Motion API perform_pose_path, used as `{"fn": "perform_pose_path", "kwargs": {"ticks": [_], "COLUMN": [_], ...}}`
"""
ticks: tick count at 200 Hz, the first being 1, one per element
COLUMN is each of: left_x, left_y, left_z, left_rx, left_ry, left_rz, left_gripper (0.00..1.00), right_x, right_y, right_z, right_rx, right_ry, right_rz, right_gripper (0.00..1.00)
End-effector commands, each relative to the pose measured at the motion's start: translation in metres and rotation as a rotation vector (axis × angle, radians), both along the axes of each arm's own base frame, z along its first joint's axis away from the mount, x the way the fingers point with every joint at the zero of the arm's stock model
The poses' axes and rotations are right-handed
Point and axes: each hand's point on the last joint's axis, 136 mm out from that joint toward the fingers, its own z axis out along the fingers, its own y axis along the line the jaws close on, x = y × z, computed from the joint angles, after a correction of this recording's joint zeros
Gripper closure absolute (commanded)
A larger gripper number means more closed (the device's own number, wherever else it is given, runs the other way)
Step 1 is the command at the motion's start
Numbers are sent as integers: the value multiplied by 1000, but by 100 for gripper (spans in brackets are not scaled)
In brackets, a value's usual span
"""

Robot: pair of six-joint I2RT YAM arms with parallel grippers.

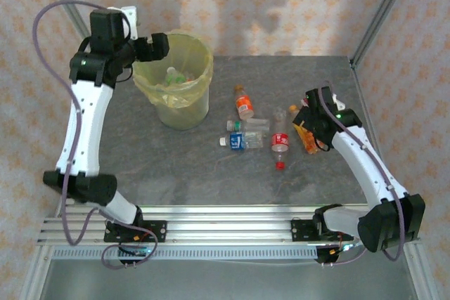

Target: Put the plastic bottles in the bin

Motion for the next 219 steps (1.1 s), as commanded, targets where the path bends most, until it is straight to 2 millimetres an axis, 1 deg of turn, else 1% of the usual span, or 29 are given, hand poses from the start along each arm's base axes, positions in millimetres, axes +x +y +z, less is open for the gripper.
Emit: {"fn": "perform_pose_path", "kwargs": {"ticks": [1,8,20,41,62,99,138,178,219], "left_x": [-9,-16,-28,-46,-61,-78,-81,-75,-72], "left_y": [-9,-14,-20,-28,-30,-26,-21,-24,-27], "left_z": [15,16,12,-2,-18,-26,-31,-38,-42], "left_rx": [-80,-106,-151,-218,-275,-349,-368,-372,-374], "left_ry": [-112,-134,-154,-163,-167,-218,-245,-220,-209], "left_rz": [4,-8,-17,-20,-3,34,68,57,51], "left_gripper": [0,0,0,0,0,0,0,0,0], "right_x": [-6,-6,-5,-3,0,4,13,26,37], "right_y": [9,12,18,29,40,50,63,76,78], "right_z": [-7,-8,-15,-27,-36,-46,-59,-71,-89], "right_rx": [47,62,92,150,201,212,223,219,197], "right_ry": [23,24,38,51,46,72,92,124,178], "right_rz": [74,81,95,111,133,158,183,218,221], "right_gripper": [2,4,7,10,12,14,15,16,16]}}
